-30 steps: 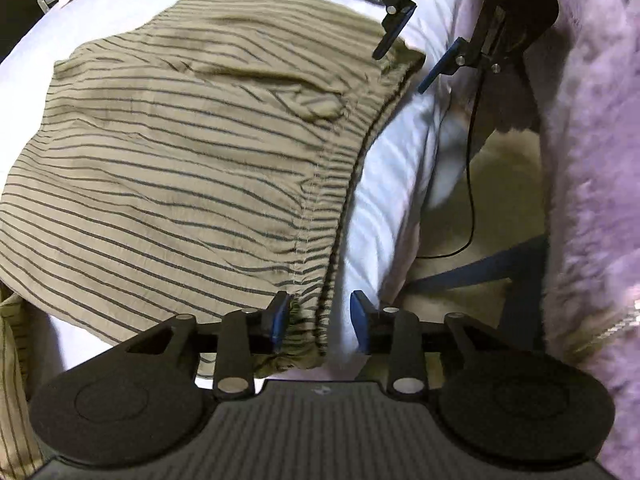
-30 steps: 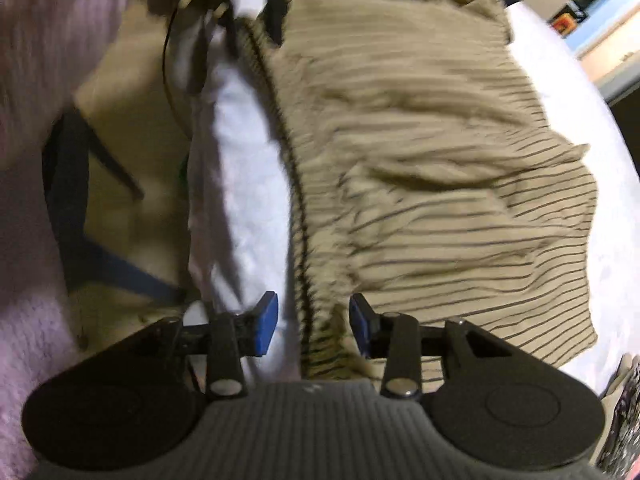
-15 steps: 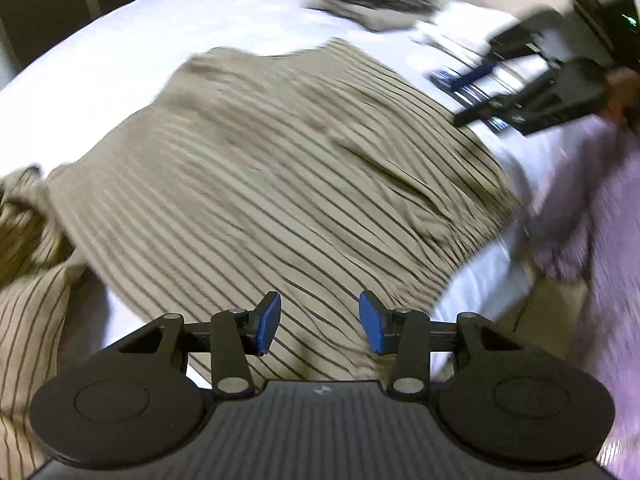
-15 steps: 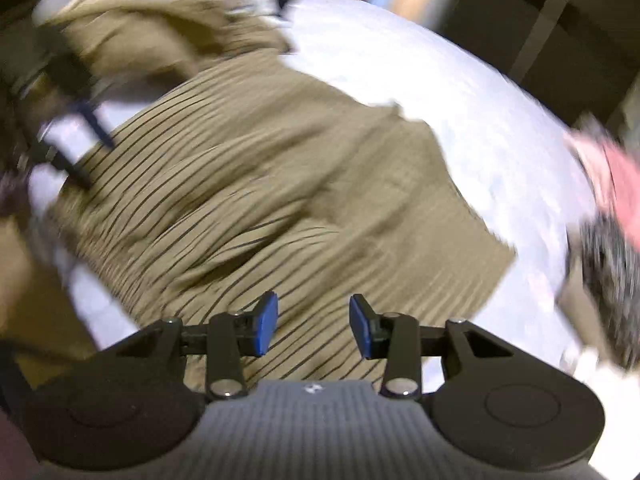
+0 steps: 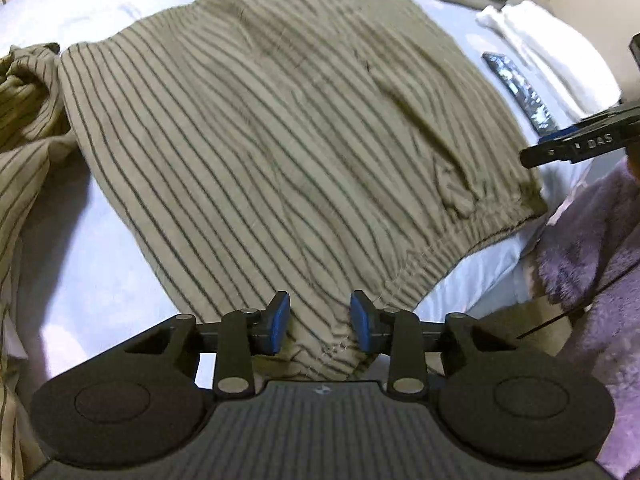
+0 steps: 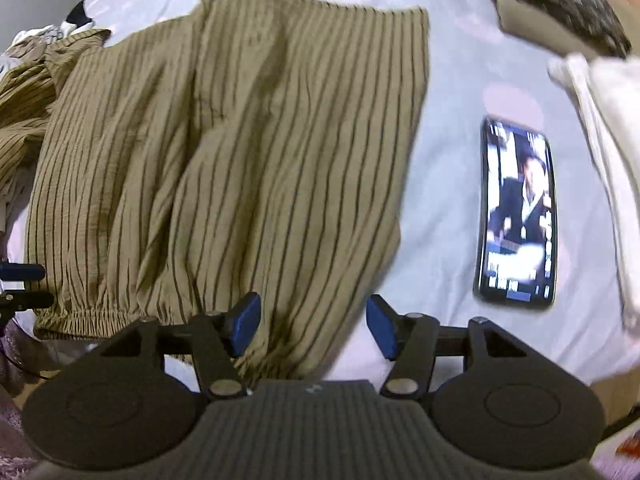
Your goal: Fold clothes
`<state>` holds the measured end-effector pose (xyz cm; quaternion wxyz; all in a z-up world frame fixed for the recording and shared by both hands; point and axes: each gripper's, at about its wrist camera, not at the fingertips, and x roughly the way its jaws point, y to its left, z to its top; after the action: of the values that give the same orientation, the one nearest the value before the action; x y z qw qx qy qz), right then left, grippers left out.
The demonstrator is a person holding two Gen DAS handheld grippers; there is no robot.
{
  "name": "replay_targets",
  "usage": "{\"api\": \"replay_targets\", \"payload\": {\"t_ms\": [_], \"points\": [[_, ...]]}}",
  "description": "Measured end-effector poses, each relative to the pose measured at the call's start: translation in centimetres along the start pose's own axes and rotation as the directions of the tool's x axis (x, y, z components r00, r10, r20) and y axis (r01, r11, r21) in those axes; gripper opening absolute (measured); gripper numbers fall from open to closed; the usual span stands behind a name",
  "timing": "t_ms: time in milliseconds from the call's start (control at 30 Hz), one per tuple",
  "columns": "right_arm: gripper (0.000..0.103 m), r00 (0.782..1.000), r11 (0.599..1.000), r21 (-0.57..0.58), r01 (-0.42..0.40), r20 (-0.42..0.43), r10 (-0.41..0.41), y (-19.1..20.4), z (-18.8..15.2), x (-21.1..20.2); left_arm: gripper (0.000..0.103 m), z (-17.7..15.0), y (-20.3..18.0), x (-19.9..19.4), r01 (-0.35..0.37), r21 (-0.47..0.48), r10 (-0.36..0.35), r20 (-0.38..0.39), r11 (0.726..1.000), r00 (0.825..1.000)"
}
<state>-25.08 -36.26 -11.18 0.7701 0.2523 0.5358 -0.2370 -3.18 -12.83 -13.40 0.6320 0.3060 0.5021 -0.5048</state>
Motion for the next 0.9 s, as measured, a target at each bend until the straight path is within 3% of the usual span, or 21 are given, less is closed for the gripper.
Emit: {"api": "replay_targets", "payload": {"t_ms": [200, 300, 333, 433, 467, 667, 800, 900], "points": [[0.058, 0.995, 0.999, 0.045, -0.03, -0.093, 0.034, -0.5, -1.3, 1.8, 0.026, -0.9, -0.1, 1.4, -0.017, -0.012, 0.017, -0.067, 1.0, 0.998], [0.048, 0.992, 0.998, 0.06, -0.038, -0.122, 0.045, -0.6, -1.9, 2.7, 0.026, -1.1, -0.1, 1.9, -0.025, -0.003, 0.025, -0.079, 1.0, 0.997], [0.043, 0.991, 0.997, 0.065, -0.04, -0.123, 0.048, -0.6, -2.0, 2.8, 0.026, -1.1, -0.1, 2.1, -0.027, 0.001, 0.027, -0.08, 1.0, 0.996], [0.013, 0.993, 0.993, 0.093, -0.071, -0.087, 0.079, -0.9, -2.2, 2.1, 0.026, -1.3, -0.3, 2.2, -0.032, 0.013, 0.033, -0.082, 0.999, 0.996], [0.01, 0.994, 0.991, 0.105, -0.083, -0.069, 0.09, -1.0, -2.2, 1.7, 0.026, -1.3, -0.4, 2.2, -0.035, 0.016, 0.036, -0.081, 0.999, 0.996], [0.006, 0.979, 0.965, 0.162, -0.206, 0.046, 0.201, -0.7, -1.8, -1.0, 0.026, -1.8, -0.6, 1.9, -0.044, 0.032, 0.047, -0.073, 0.999, 0.996], [0.005, 0.951, 0.938, 0.162, -0.308, 0.092, 0.296, 1.7, -1.9, -2.3, 0.026, -2.1, -0.8, 1.8, -0.052, 0.046, 0.055, -0.062, 0.998, 0.997], [0.005, 0.932, 0.925, 0.118, -0.362, 0.078, 0.355, 4.4, -1.7, -2.4, 0.026, -2.4, -0.7, 1.6, -0.049, 0.041, 0.051, -0.054, 0.998, 0.997]]}}
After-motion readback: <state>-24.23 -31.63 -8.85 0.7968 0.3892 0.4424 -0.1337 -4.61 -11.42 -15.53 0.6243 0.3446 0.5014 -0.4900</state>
